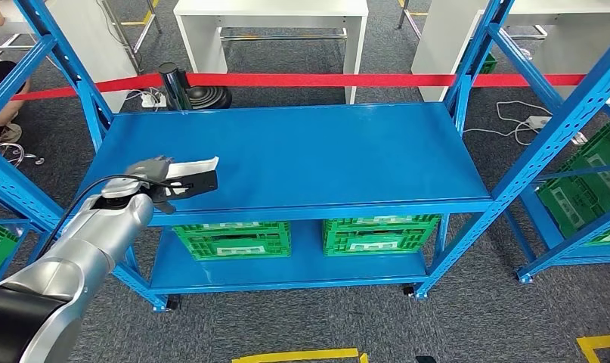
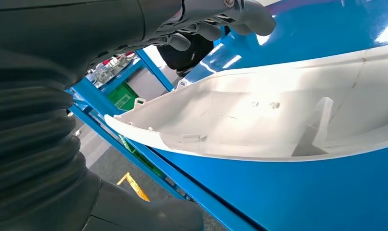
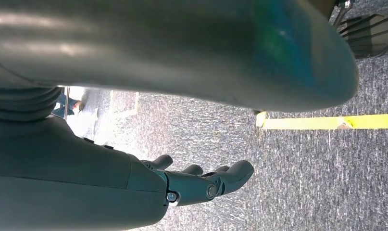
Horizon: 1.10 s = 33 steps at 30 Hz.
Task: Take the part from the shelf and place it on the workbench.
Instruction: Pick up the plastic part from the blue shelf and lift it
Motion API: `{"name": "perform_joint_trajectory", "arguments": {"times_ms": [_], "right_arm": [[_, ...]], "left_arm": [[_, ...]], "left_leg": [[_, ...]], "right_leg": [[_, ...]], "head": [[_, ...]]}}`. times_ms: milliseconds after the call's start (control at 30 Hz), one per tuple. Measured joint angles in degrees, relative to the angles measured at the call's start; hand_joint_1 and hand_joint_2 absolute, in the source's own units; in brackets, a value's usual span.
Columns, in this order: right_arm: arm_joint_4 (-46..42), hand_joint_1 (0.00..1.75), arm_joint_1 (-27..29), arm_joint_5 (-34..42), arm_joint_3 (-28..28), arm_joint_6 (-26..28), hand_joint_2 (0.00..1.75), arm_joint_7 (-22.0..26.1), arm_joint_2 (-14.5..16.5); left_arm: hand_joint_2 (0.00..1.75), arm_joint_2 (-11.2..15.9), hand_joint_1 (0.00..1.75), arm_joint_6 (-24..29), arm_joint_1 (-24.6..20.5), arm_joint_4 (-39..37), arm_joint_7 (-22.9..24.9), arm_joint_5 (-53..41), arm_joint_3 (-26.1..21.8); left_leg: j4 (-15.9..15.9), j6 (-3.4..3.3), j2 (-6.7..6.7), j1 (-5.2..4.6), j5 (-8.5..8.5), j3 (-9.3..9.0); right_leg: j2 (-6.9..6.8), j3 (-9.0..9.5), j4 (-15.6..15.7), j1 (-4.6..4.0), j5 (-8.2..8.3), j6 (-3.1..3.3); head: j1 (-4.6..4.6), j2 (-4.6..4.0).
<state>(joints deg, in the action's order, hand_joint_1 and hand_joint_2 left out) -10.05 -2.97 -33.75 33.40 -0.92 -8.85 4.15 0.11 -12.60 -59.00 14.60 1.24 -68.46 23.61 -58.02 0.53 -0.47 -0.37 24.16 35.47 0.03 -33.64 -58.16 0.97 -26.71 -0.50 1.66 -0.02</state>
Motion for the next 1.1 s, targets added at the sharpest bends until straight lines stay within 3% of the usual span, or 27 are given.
{"name": "perform_joint_trajectory", "arguments": {"times_ms": [67,233,267,333,400,1100], "right_arm": [[0.0,0.0,0.0,0.0,0.0,0.0,0.0,0.1,0.0],[0.0,0.0,0.0,-0.2,0.0,-0.2,0.0,0.4,0.0],[0.0,0.0,0.0,-0.2,0.0,-0.2,0.0,0.4,0.0],[0.0,0.0,0.0,-0.4,0.0,-0.2,0.0,0.4,0.0],[0.0,0.0,0.0,-0.5,0.0,-0.2,0.0,0.3,0.0],[0.0,0.0,0.0,-2.2,0.0,-0.8,0.0,0.7,0.0]], "left_arm": [[1.75,-0.2,0.02,1.0,0.3,0.0,1.0,0.0,0.0],[1.75,-0.3,0.49,1.4,1.1,-0.1,2.4,0.0,0.0],[1.75,-0.3,0.69,1.4,1.3,-0.1,2.5,0.0,0.0],[1.75,-0.3,1.33,1.4,1.5,-0.2,2.7,0.0,0.0],[1.75,-0.3,1.7,1.4,1.8,-0.3,3.0,0.0,0.0],[1.75,0.7,1.75,4.1,2.4,-0.4,2.4,0.3,0.0]], "left_leg": [[0.0,0.0,0.0,0.0,0.0,0.0],[0.0,0.0,0.0,0.0,0.0,0.0],[0.0,0.0,0.0,0.0,0.0,0.0],[0.0,0.0,0.0,0.0,0.0,0.0],[0.0,0.0,0.0,0.0,0.0,0.0],[0.1,0.02,0.07,0.0,0.02,-0.23]], "right_leg": [[0.0,0.0,0.0,0.0,0.0,0.0],[0.0,0.0,0.0,0.0,0.0,0.0],[0.0,0.0,0.0,0.0,0.0,0.0],[0.0,0.0,0.0,0.0,0.0,0.0],[0.0,0.0,0.0,0.0,0.0,0.0],[0.04,0.18,0.0,-0.01,-0.04,0.02]], "head": [[0.0,0.0],[0.0,0.0],[0.0,0.0],[0.0,0.0],[0.0,0.0],[0.0,0.0]]}}
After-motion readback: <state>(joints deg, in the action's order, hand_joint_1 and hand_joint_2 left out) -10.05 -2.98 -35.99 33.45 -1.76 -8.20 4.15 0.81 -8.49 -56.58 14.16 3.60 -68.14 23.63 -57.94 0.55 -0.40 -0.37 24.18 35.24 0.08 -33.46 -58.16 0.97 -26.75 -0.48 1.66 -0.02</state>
